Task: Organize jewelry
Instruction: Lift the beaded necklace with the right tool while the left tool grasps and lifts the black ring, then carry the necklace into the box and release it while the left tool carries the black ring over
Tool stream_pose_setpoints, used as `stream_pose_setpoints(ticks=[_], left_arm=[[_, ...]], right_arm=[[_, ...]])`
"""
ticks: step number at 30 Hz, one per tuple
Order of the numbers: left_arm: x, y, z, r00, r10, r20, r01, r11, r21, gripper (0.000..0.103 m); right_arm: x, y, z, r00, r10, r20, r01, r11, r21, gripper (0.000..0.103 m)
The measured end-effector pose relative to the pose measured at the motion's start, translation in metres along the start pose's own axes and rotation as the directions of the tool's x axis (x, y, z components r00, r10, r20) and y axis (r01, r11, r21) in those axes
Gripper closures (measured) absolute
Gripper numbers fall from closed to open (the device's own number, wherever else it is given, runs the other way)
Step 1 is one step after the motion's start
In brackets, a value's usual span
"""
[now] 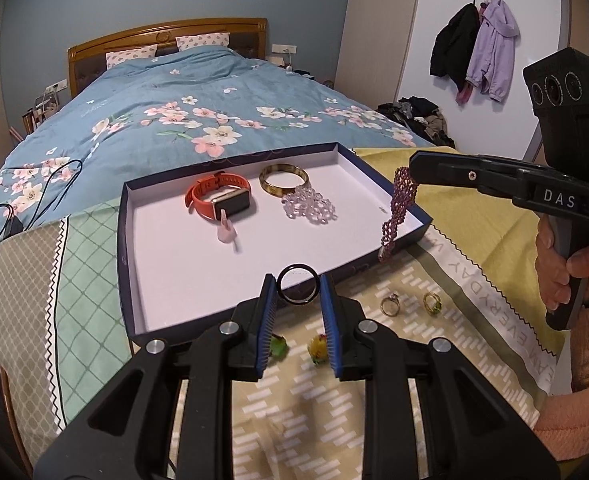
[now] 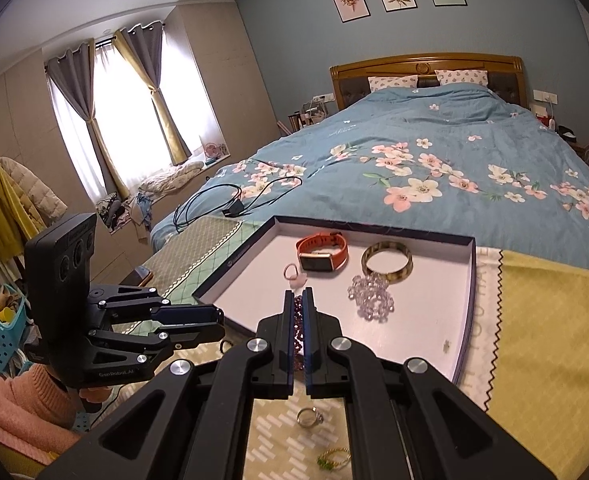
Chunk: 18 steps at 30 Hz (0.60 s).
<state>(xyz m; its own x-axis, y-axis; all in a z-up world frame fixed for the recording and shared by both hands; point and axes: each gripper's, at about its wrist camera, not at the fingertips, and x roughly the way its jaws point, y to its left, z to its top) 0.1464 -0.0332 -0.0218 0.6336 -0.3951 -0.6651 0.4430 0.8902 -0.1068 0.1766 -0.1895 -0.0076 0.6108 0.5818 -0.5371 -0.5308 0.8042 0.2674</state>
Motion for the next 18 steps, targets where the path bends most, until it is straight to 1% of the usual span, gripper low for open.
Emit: stream_pose_setpoints(ticks=[10,18], left_arm=[[0.012,0.007,0.011,1.0,0.019,-0.005,-0.019,1.0,0.003,0.08],[0.026,0.013,0.018,0.999,0.042,-0.024,-0.042,0.999,0.011,0.08]], right_arm=[[0.018,-0.009,0.011,1.0,-0.018,-0.004,0.018,1.0,0.005,0.101],[0.033,-0.014,0.016,0.999,-0.029,-0.014,0.029,1.0,0.008,0.101]])
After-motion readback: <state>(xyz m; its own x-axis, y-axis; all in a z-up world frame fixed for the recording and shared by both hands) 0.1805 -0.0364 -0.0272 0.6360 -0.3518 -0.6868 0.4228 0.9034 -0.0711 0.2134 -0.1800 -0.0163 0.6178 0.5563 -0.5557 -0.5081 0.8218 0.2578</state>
